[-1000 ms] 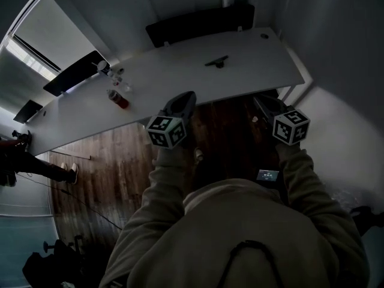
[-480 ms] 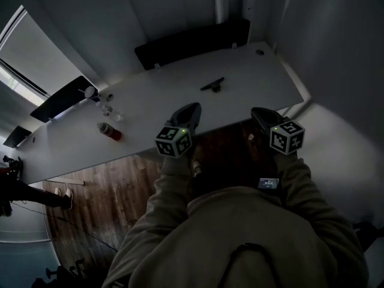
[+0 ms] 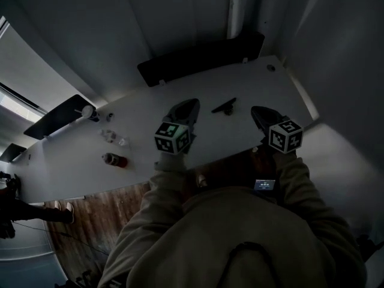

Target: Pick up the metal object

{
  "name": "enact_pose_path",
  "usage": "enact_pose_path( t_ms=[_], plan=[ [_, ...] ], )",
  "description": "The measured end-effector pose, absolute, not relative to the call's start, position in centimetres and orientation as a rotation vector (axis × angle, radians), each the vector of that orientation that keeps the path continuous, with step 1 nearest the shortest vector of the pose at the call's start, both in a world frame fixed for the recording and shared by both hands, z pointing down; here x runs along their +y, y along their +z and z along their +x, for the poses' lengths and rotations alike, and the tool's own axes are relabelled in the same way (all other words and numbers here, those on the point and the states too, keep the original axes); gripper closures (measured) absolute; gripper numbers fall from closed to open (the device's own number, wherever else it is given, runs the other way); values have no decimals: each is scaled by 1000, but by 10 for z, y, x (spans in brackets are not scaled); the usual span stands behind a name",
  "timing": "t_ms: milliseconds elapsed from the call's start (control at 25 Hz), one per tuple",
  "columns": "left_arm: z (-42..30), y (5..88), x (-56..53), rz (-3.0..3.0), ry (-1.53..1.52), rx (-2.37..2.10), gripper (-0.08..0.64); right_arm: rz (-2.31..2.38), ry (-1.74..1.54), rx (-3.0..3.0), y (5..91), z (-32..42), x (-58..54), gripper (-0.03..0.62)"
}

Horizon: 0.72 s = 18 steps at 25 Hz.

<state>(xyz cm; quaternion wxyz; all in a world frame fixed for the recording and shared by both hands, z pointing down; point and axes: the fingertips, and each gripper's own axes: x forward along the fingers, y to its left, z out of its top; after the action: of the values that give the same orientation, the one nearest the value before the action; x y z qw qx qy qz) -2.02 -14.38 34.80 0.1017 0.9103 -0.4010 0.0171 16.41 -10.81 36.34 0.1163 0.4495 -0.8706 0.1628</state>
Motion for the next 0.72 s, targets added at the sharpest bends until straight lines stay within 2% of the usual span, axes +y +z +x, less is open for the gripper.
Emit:
enact_pose_path(
  t_ms=[360, 720],
  plan=[
    [-49, 342, -239, 2749, 58, -1139, 557, 1363, 438, -2563, 355, 123, -201, 574],
    [-52, 341, -275, 2764, 69, -1142, 557, 1398, 364, -2609, 328, 126, -242, 574]
  ],
)
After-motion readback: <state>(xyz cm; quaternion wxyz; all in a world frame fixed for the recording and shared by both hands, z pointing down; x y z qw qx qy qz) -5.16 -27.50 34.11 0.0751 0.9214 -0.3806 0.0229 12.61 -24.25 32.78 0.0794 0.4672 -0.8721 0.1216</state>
